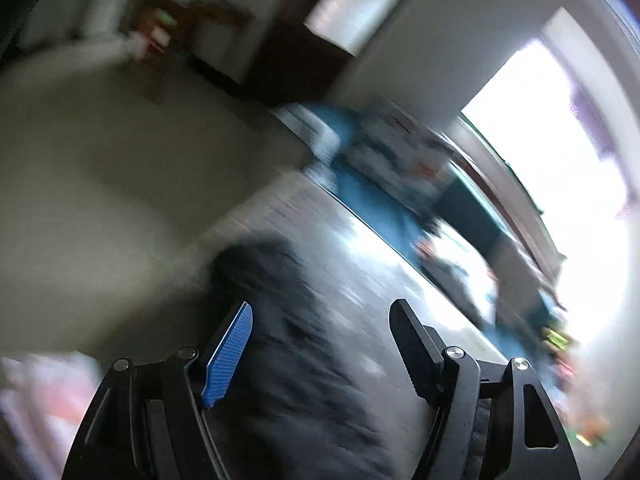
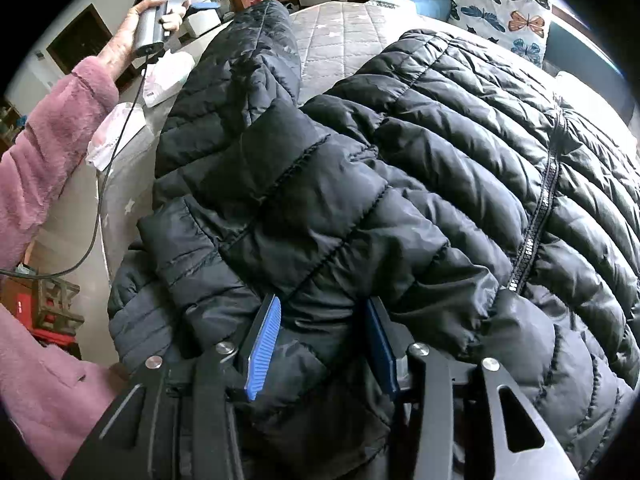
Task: Fold large clothes
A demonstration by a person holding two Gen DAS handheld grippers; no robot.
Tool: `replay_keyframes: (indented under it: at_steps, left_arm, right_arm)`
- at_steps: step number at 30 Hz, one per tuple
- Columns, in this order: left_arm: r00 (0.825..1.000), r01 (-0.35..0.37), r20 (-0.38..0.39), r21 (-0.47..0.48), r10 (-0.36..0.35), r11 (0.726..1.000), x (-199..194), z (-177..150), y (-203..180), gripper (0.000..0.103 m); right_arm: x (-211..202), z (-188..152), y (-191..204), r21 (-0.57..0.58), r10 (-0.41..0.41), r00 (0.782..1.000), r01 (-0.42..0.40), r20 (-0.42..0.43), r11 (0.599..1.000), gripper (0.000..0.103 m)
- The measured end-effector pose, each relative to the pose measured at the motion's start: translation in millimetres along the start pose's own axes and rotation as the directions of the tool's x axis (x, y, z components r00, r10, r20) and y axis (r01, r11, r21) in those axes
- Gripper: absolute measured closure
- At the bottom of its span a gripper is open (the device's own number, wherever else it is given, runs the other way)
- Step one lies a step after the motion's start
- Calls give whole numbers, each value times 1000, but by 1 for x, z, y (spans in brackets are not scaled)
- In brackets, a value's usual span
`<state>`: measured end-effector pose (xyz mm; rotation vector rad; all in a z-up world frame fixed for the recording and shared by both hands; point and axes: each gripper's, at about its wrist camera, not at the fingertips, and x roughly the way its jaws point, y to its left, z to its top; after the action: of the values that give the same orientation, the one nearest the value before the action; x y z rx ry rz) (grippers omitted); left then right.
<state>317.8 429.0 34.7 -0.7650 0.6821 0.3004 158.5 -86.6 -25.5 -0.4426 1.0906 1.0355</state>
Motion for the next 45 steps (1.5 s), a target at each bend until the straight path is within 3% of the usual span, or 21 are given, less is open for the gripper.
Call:
replay_keyframes:
  at_steps: [2, 7, 8, 13, 16, 22, 24, 27, 30, 32, 36, 41, 45]
  left_arm:
    - [996, 53, -66, 11, -52, 999, 23, -7, -14, 30]
    - [987, 122, -114, 50, -116, 991, 53, -25, -33, 38]
    - [987, 101, -132, 69, -91, 992, 61, -29, -33, 43]
    - [986, -47, -158, 52, 55, 998, 89, -46, -2, 45]
    - [982, -115, -140, 61, 123, 991, 96, -48, 29, 62]
    - [989, -83, -122, 8, 83, 997, 95, -40, 51, 66]
    - [994, -45, -97, 61, 51, 997, 55, -47, 41, 66]
    - [996, 8, -86, 197, 9, 980, 15, -70, 3, 65]
    - [991, 60, -135, 317, -18, 946, -8, -109, -30, 65]
    - [977, 133, -205, 361, -61, 923, -18, -146, -46, 65]
    - [953, 209, -290, 407, -91, 889, -26, -202, -60, 65]
    - [957, 104, -285, 515, 56, 851, -38, -266, -53, 65]
    - [964, 89, -257, 541, 63, 836, -38, -283, -35, 65]
  right_arm:
    - [0, 0, 0, 0, 2, 1000, -2, 2, 1000, 53]
    - [0, -1, 1, -4, -2, 1000, 2, 7, 1000, 53]
    - [0, -1, 1, -6, 1, 1000, -1, 7, 1000, 53]
    - [0, -1, 0, -4, 12, 1000, -12, 6, 1000, 52]
    - [-1, -1, -1, -5, 14, 1000, -14, 12, 1000, 52]
    - [-2, -3, -4, -7, 18, 1000, -17, 15, 1000, 52]
    - [-2, -3, -3, -9, 8, 1000, -8, 13, 1000, 52]
    - [-1, -2, 0, -16, -6, 1000, 6, 11, 1000, 52]
    - [-1, -1, 2, -16, -16, 1000, 16, 10, 1000, 52]
    - [0, -1, 4, -20, -25, 1000, 25, 9, 999, 52]
    - [1, -1, 5, -24, -42, 999, 42, 10, 999, 52]
    - [2, 0, 7, -21, -48, 999, 48, 13, 999, 52]
    - [2, -1, 7, -22, -48, 999, 48, 20, 999, 52]
